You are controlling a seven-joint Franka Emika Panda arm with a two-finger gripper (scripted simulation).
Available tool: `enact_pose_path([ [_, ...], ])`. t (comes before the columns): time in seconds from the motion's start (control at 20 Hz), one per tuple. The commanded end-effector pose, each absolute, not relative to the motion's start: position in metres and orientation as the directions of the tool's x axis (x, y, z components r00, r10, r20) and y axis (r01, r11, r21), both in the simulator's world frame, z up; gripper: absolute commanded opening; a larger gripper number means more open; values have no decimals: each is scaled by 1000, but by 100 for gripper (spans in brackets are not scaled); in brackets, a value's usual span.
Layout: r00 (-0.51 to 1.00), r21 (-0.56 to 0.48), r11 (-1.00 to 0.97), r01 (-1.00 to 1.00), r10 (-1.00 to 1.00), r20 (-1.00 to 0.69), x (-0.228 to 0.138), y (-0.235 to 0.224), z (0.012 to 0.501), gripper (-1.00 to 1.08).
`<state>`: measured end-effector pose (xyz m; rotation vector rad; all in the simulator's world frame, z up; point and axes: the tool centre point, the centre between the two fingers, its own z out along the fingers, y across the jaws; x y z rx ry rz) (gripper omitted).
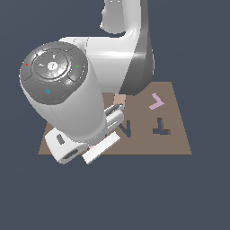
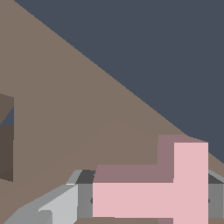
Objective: Insert a designated object into the corresponding slot on a board.
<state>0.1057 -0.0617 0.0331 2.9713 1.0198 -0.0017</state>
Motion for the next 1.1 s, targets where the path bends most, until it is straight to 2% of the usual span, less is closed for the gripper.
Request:
enact_pose_path([
  [0.0,767,0,-767,641,641,0,108,-52,34,-100],
  [0.55,519,0,-519,854,854,0,110,38,37,-100],
  [1.05,204,1,-204,979,979,0,79,126,40,-100],
])
